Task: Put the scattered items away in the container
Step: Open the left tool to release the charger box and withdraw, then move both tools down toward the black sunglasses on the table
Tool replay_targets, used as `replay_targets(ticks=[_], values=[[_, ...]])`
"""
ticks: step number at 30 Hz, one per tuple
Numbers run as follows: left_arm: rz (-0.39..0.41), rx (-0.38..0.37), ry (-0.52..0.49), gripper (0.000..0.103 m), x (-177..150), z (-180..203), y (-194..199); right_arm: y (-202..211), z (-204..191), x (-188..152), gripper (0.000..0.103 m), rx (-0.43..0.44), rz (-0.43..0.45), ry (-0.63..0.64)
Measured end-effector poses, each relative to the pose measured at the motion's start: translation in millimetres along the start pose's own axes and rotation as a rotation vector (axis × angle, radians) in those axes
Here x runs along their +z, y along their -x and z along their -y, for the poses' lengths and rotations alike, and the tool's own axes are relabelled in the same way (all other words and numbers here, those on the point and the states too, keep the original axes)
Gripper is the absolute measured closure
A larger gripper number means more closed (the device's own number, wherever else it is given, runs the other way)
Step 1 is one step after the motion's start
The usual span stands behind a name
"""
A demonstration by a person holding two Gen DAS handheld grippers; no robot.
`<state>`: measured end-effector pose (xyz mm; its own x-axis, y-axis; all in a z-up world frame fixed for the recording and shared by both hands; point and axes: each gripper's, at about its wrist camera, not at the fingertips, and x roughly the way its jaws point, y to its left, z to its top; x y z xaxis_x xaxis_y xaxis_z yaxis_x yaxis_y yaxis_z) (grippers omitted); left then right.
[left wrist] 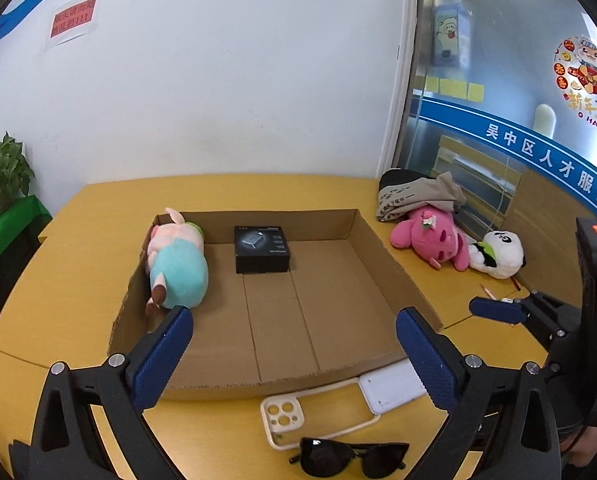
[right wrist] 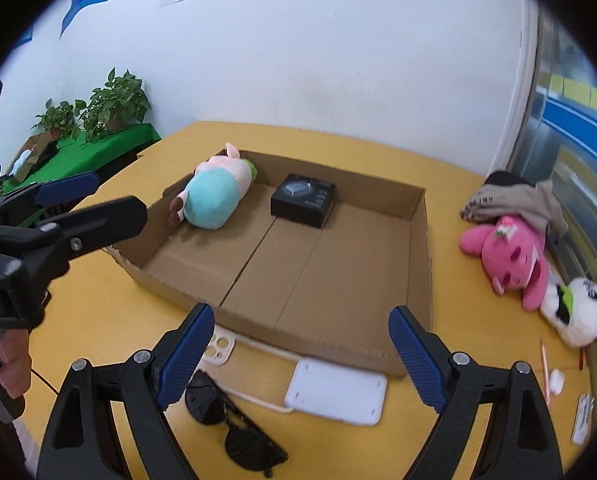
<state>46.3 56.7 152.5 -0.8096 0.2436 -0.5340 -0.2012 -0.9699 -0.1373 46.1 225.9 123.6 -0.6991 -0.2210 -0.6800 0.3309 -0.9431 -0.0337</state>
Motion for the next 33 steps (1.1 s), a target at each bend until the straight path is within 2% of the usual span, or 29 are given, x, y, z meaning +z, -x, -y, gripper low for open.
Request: replay_targets(ticks=[9, 26, 31, 33], values=[[-0.008, -0.015, -0.002, 0.0, -10.5, 12.2, 13.8, 22.0, -5.6, -10.7, 0.013, -0.032, 0.032, 0.014], [-0.046, -0.041, 0.002, 0.0, -20.5, 17.2, 3.7, 13.8, -5.2, -18.0, 0.013, 0.009, 0.015, 0.001], [-0.069, -0.053, -0.004, 0.0, -25.6, 18.6, -1.1, 9.1, -4.1, -24.4, 0.013, 0.05, -0.006, 0.0], [-0.09, -0.082, -0.005, 0.0, -31.2, 17.0, -4.0, 5.7, 1.4, -31.9, 0.013, 0.133, -0.035, -0.029]])
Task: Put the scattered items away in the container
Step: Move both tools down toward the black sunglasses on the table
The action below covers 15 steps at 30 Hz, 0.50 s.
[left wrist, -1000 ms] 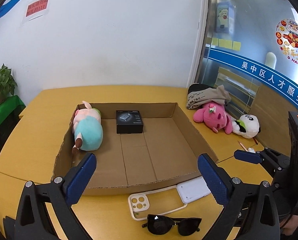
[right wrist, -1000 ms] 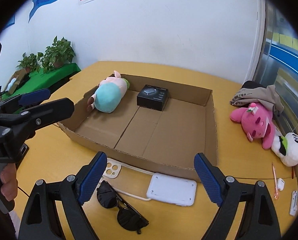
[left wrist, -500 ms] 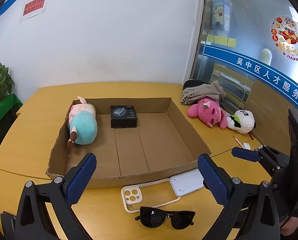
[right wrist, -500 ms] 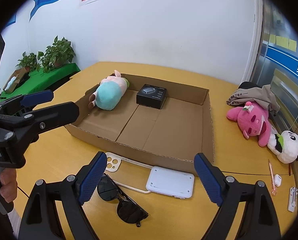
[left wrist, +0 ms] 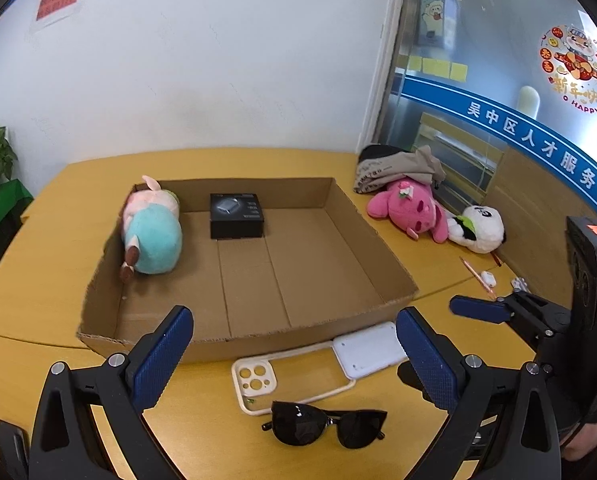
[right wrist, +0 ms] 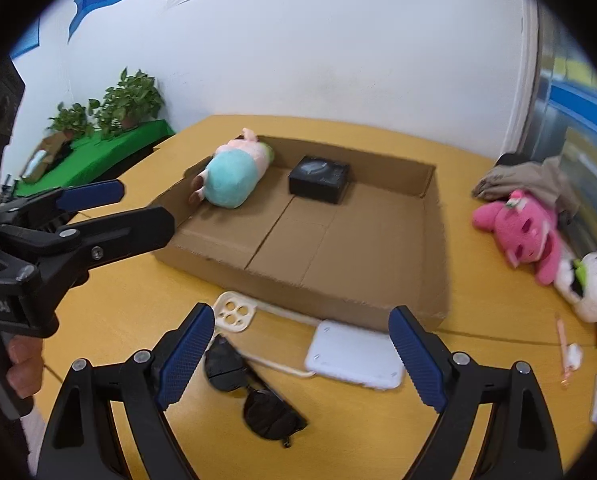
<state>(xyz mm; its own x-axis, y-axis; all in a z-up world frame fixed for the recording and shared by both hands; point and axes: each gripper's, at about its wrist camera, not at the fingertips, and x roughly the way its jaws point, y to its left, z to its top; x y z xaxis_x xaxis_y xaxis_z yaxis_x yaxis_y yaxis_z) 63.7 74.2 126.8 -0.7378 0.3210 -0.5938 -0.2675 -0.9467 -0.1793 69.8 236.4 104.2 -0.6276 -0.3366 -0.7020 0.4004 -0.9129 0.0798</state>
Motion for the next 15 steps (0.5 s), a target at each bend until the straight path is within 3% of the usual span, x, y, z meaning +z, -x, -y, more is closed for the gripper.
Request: replay_targets(ticks=[7, 11, 15], values=[[-0.13, -0.043, 0.046, 0.0, -42.5, -19.8, -25.5, -41.6, 1.3, -59.6, 0.013, 0.151, -0.192, 0.054], [-0.206, -0.066, 0.084, 0.0, -67.9, -27.4, -43.9, -70.0, 3.5, -80.0, 0.013, 0.153, -0.263, 0.045], [-0.259, -0.098, 0.109, 0.0, -83.6, -27.5, -60.8, -87.6, 6.1, -81.3, 0.013, 0.147, -0.268, 0.057]])
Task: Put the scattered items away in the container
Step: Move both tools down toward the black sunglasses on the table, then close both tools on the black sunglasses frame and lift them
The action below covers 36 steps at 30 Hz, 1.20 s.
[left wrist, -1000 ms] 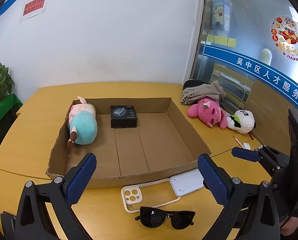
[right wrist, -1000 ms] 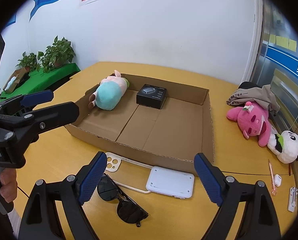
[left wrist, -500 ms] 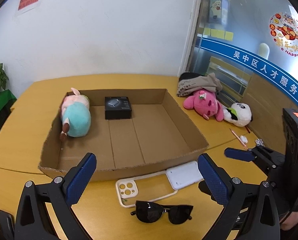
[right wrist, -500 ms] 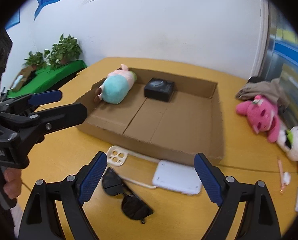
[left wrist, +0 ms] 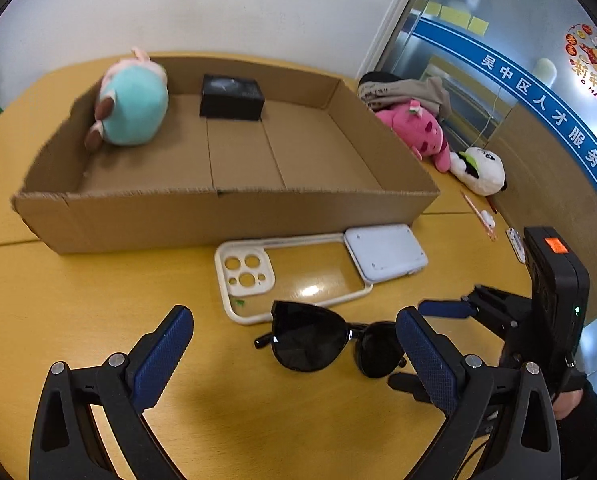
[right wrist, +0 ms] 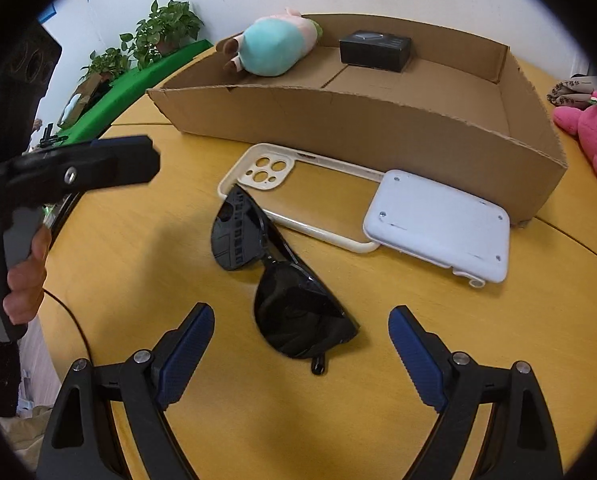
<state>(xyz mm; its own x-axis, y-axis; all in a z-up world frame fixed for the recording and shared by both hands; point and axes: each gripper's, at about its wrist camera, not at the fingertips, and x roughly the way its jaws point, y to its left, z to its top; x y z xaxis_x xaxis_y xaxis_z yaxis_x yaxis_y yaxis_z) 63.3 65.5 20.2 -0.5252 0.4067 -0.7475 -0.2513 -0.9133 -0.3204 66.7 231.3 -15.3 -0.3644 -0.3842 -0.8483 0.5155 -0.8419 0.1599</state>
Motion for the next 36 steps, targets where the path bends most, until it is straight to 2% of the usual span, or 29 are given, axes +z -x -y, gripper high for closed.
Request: replay_targets(ticks=[5, 8, 13, 15, 19, 20, 23, 24, 27, 36], values=[[-0.041, -0.027, 0.018, 0.002, -5.9, -3.7, -23.2, -18.5, 3.8, 1.4, 0.015, 0.02, -0.035, -0.009], [-0.067, -0.039, 0.015, 0.003, -8.4, -4.0, -37.1, -19.3, -4.9, -4.5, 0.02, 0.013, -0.037, 0.016], [-0.103, -0.071, 0.019, 0.006, -7.9, -2.1, -58.4, -20.8, -30.5, -15.1, 0.034, -0.109, -0.044, 0.107], [-0.106, -0.055, 0.004, 0.006, -7.4, 0.1, -64.5, -19.4, -35.2, -18.2, 0.04, -0.124, -0.039, 0.112], [-0.102, -0.058, -0.013, 0.007, -5.9, 1.2, -67.3, -15.0, -41.2, -25.9, 0.044, -0.128, -0.026, 0.105], [-0.103, -0.058, -0.012, 0.008, -5.5, 0.5, -67.4, -13.3, -43.4, -28.0, 0.046, -0.125, -0.024, 0.103], [-0.099, -0.035, -0.019, 0.022, -6.6, -1.2, -66.3, -9.2, -48.6, -34.3, 0.052, -0.086, -0.009, 0.097], [-0.101, -0.03, -0.02, 0.028, -7.6, -2.2, -66.4, -8.4, -51.2, -36.1, 0.059, -0.068, 0.002, 0.091], [-0.104, -0.001, -0.026, 0.038, -10.6, -5.7, -65.1, -5.3, -58.7, -40.4, 0.065, -0.045, 0.014, 0.082], [-0.096, -0.008, 0.015, 0.04, -14.1, -14.9, -50.5, 8.8, -60.7, -41.2, 0.079, 0.028, 0.053, 0.035]])
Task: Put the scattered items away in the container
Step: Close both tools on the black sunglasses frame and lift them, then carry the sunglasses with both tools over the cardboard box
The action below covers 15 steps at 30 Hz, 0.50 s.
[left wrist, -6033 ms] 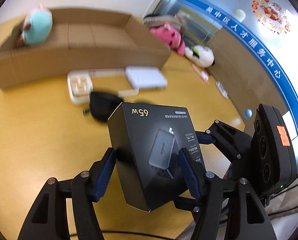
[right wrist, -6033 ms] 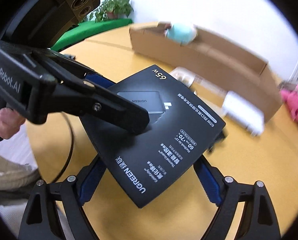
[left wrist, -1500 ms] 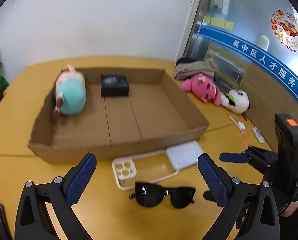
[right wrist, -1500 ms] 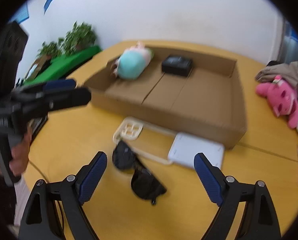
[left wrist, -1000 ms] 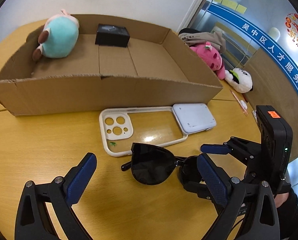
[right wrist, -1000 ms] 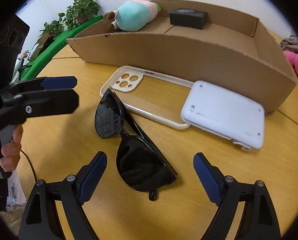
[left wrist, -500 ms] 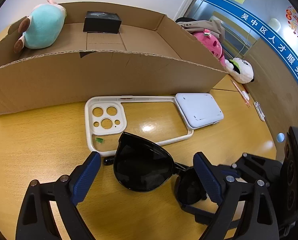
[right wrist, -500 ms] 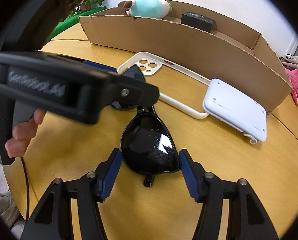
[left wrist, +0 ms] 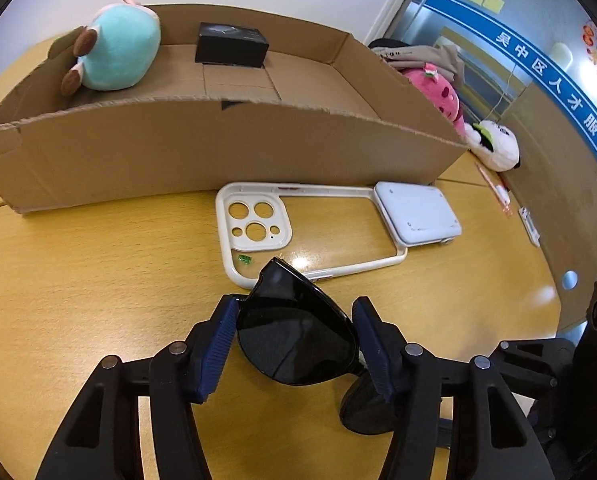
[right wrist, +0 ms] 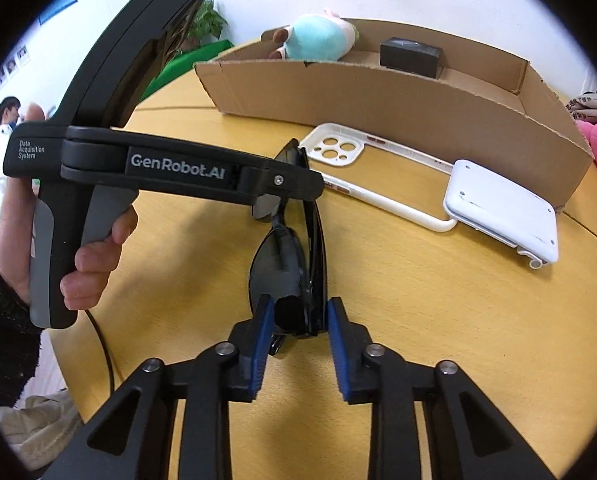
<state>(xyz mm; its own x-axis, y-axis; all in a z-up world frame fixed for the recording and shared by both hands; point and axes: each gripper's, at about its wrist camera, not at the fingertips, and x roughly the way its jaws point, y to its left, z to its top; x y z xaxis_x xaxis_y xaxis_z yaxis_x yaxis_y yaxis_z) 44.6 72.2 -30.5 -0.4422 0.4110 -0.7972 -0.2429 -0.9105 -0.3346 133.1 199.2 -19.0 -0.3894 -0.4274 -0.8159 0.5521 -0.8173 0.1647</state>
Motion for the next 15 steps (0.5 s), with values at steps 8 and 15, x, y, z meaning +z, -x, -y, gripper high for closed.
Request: replay_targets(ticks=[8, 15], values=[[0.057, 0.031, -0.026, 0.046, 26.1, 11.7, 36.3, 18.8, -5.8, 14.3, 0.082, 0.02, 0.069, -0.006], [0.106, 0.054, -0.089, 0.053, 68.5, 30.3, 64.9, 34.9, 2.3, 38.0, 0.084, 0.048, 0.143, -0.042]])
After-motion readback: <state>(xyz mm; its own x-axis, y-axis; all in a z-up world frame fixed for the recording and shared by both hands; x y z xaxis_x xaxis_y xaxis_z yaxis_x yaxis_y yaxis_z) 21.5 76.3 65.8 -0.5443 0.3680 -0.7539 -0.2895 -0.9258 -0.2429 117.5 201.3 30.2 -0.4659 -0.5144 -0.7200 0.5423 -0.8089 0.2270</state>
